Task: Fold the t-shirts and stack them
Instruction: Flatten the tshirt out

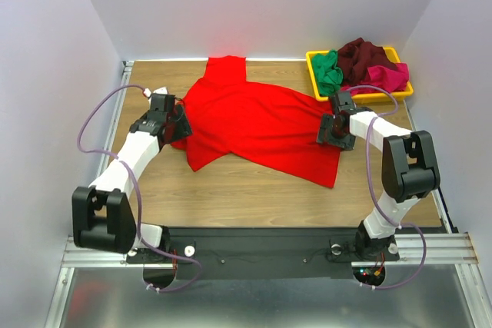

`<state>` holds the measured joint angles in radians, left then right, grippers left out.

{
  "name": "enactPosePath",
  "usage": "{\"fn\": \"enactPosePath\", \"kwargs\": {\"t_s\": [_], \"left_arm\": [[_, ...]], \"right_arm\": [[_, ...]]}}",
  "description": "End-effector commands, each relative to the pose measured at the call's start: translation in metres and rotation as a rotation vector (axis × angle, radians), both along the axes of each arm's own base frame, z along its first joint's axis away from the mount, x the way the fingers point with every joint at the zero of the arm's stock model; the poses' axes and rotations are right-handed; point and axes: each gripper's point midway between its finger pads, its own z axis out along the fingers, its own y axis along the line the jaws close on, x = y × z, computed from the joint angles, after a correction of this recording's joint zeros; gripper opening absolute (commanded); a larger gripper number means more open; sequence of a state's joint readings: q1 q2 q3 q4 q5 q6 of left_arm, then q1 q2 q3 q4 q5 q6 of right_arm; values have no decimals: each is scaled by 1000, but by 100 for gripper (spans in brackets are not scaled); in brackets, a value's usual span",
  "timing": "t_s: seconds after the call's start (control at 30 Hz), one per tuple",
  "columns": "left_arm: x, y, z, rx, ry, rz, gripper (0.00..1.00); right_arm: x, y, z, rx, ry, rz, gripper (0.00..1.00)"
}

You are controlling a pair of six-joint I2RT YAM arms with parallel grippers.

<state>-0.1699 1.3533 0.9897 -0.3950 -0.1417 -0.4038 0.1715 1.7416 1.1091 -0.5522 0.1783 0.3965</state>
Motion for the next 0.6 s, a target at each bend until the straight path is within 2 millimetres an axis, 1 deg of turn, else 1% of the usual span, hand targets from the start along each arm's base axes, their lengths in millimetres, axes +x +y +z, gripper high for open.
{"fn": "enactPosePath", "kwargs": {"t_s": [0.0, 0.1, 0.13, 0.17, 0.2, 0.33, 0.47, 0.57], "left_arm": [[17, 2, 12, -62, -134, -27, 76], [22, -6, -3, -99, -120, -88, 76], [27, -11, -3, -115, -135, -115, 76], [29, -12, -5, -116, -135, -124, 76], [31, -12, -11, -112, -121, -129, 75], [39, -7, -24, -96, -90, -127, 70], [45, -3, -24, -88, -101, -126, 65], [46, 1, -32, -81, -87, -125, 64]], "right_arm": [[0, 3, 7, 21, -16, -4, 78], [-1, 2, 8, 17, -17, -1, 79], [-1, 2, 8, 16, -17, 0, 79], [-2, 1, 9, 14, -17, -1, 78], [-2, 1, 10, 14, -19, -1, 79], [-6, 0, 11, 13, -20, -6, 79], [-10, -3, 12, 3, -20, -10, 79], [-12, -4, 13, -4, -21, -18, 79]]}}
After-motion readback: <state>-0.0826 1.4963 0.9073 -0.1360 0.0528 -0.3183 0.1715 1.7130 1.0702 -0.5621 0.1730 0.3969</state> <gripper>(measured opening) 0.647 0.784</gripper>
